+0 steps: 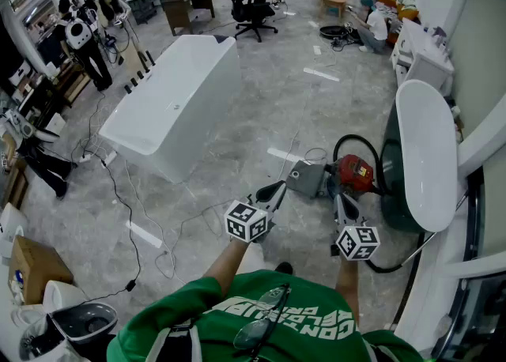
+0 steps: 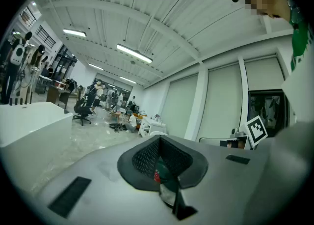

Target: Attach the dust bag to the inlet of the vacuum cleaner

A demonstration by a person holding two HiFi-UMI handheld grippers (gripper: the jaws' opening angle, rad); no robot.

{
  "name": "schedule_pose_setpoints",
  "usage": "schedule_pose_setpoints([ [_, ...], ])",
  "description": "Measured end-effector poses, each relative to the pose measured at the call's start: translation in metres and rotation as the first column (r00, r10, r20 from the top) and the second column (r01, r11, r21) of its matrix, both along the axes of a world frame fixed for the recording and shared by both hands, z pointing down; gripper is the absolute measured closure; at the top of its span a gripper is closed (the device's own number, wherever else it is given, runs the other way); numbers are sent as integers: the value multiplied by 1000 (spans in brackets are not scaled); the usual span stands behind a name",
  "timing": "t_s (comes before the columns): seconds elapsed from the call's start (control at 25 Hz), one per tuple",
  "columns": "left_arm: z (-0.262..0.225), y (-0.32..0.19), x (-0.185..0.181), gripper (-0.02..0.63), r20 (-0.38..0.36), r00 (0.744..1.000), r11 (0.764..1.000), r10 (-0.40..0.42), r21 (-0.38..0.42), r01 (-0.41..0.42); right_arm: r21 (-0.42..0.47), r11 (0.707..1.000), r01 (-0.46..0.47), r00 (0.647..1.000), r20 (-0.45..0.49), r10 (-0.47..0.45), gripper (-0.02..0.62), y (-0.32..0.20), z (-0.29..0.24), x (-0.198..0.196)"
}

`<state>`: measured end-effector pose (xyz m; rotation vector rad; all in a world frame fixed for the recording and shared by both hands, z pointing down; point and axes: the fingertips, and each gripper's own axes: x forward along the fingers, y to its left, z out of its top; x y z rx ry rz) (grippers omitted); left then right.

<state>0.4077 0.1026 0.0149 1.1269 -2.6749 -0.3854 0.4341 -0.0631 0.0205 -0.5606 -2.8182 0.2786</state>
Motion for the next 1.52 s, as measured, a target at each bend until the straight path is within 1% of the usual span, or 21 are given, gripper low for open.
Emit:
schedule_pose_setpoints([
  [0.2,1,2,-15,603,1,1000,1000,12,1,-12,0,1000,-13,1000,-9,13,588,1,3,-12],
  [0.48,7,15,-39,603,-21,999,999,39,15,-39,-10,999,-48,999,-21,47,588,11,5,-31],
  [0.72,8,35,-90,603,-36,997,998,64,31,-63,33,997,-71,997,-29,72,588,32,0,-77],
  [1.08,6,61,-177,603,-28,986,985,162,62,-160,93,987,-131,991,-22,134,588,68,-6,-157],
  [1.2,1,74,-205,603,-27,983,981,181,81,-178,117,983,-143,989,-25,147,588,85,-10,-182],
  [1.32,5,84,-225,603,-35,979,976,200,90,-197,124,979,-161,986,-31,166,588,96,-7,-198],
  [1.52,13,90,-244,603,-53,971,969,234,97,-228,126,971,-204,976,-46,211,588,104,2,-213],
])
